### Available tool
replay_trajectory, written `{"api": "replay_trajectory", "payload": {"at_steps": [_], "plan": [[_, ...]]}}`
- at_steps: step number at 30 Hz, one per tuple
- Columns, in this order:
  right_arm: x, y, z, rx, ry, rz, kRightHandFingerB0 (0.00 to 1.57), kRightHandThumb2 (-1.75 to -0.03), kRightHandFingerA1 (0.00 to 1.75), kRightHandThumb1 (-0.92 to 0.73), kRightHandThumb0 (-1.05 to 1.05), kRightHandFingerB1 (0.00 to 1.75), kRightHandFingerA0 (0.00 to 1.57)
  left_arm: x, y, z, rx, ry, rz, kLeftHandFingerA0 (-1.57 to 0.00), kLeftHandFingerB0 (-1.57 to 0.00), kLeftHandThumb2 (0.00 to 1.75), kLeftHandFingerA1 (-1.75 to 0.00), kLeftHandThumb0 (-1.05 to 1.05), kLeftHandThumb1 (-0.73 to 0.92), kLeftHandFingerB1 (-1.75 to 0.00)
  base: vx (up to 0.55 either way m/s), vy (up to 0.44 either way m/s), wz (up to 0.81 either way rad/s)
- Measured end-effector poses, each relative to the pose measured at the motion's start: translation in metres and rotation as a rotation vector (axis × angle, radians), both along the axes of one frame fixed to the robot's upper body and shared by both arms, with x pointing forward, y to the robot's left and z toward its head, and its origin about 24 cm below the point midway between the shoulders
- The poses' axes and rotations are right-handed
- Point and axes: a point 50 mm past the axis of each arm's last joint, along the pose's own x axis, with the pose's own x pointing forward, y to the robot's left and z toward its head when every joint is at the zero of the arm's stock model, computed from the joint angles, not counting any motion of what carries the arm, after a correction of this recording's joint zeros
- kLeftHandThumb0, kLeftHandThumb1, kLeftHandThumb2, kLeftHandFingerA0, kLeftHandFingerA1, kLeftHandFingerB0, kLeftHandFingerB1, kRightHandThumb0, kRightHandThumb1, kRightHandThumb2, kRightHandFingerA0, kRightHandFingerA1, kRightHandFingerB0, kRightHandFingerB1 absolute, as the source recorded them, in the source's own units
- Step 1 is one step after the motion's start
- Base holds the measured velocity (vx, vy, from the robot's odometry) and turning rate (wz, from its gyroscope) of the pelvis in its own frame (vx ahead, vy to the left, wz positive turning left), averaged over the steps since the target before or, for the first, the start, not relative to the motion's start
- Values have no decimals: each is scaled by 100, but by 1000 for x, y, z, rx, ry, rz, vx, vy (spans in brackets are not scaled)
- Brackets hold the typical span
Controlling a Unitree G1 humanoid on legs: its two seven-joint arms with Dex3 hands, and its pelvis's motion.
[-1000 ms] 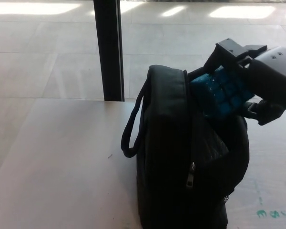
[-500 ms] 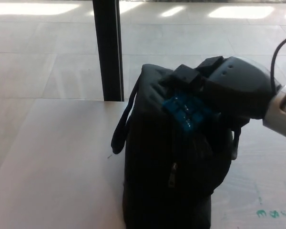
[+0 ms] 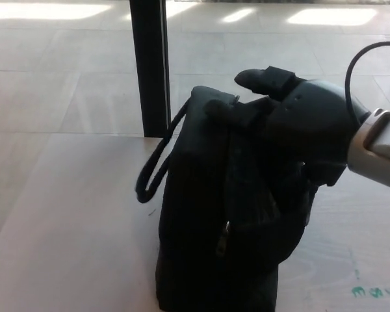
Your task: The robot uses its right hand to pick up the cube kept on the middle of the desk and put it inside the bag next to it
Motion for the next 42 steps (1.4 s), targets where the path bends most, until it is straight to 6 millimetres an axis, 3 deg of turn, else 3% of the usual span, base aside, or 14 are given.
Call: {"api": "replay_trajectory", "payload": {"at_steps": [7,8,9,17,18,19,21,22,24,27,35,38,39,42], "plan": [[2,-12,11,-92,-8,-91,0,-91,15,-50,-91,0,0,-1,0,0,2,2,2,-49,-45,60,-47,-39,69,-45,0,0,0],[2,-15,14,-102,-10,-114,0,-59,0,-60,-88,0,0,-1,0,0,3,4,3,-48,-43,60,-46,-40,69,-44,0,0,0],[2,-18,16,-109,-11,-133,0,-89,14,-54,-96,0,0,-2,0,-1,4,7,4,-49,-43,60,-46,-39,69,-44,0,0,0],[4,-41,57,78,-28,-249,1,-86,11,-56,-89,12,0,-5,1,-3,0,19,10,-50,-49,59,-44,-43,67,-44,0,0,0],[4,-45,61,110,-29,-258,0,-66,0,-70,-72,28,0,-5,1,-3,0,21,11,-50,-49,59,-44,-45,67,-43,0,0,0],[4,-49,65,144,-30,-266,10,-95,1,-67,-103,7,0,-6,1,-4,-1,26,14,-52,-48,60,-44,-46,68,-42,0,0,0],[3,-59,74,211,-38,-282,13,-88,4,-58,-90,19,0,-8,2,-7,-4,39,21,-52,-48,60,-44,-46,68,-42,0,0,0],[2,-66,77,244,-42,-293,9,-62,11,-69,-68,25,0,-9,2,-8,-6,45,24,-51,-47,59,-44,-46,67,-42,0,0,0],[-1,-82,79,312,-41,-325,5,-85,17,-50,-73,30,0,-10,2,-10,-8,54,29,-51,-47,59,-43,-45,67,-41,0,0,0],[-5,-106,76,400,-26,-375,12,-65,16,-61,-56,27,0,-11,3,-12,-12,61,36,-51,-47,59,-43,-46,67,-41,0,0,0],[-26,-175,45,571,33,-571,19,-61,29,-62,-55,29,6,-11,3,-14,-15,68,37,-48,-44,60,-43,-44,69,-41,0,0,0],[-38,-199,30,632,47,-649,16,-77,45,-50,-57,40,5,-10,2,-14,-16,67,35,-46,-44,60,-43,-44,69,-41,0,0,0],[-42,-207,26,651,50,-674,1,-103,53,-52,-32,47,4,-10,2,-14,-16,67,35,-48,-45,60,-43,-44,70,-41,0,0,0],[-57,-231,10,705,61,-758,0,-103,53,-51,-33,47,3,-10,2,-15,-16,68,35,-49,-47,60,-44,-44,69,-43,0,0,0]]}}
